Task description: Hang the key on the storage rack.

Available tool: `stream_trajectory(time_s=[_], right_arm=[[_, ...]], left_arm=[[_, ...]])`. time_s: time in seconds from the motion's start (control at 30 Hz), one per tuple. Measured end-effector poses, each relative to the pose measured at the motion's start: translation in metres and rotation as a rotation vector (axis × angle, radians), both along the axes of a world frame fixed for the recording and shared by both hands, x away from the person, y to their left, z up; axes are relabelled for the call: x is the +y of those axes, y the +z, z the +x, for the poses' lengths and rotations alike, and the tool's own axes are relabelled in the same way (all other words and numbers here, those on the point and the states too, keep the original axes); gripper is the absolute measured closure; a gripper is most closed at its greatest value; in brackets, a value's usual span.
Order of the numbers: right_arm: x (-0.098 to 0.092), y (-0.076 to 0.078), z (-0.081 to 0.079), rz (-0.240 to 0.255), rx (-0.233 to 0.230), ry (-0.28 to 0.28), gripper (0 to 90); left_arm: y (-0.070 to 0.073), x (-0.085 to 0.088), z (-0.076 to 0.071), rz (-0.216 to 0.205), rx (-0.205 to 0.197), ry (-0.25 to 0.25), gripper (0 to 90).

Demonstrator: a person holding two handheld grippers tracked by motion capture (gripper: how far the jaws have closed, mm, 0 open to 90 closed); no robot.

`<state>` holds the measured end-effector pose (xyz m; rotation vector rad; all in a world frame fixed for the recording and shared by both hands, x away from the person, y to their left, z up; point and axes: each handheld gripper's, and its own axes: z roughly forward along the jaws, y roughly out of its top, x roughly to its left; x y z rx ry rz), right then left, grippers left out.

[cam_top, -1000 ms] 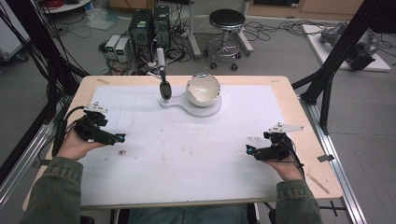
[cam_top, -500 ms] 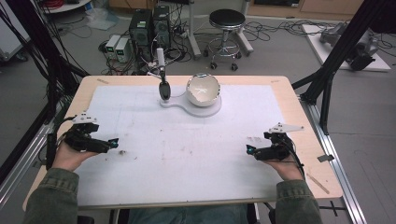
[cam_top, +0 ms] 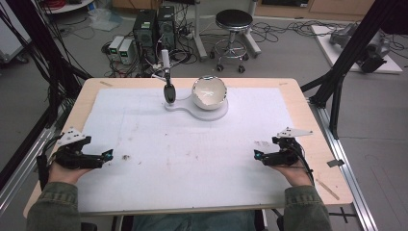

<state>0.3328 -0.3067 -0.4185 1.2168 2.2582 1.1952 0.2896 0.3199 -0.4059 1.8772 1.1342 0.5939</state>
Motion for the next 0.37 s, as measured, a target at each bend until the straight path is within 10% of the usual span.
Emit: stream_trajectory(time_s=[0.37], right_arm=[[0.001, 0.0, -0.001, -0.004, 0.002, -0.003, 0.6]], left_arm=[[-0.007, 0.007, -0.014, -0.022, -0.04, 0.012, 2.2]])
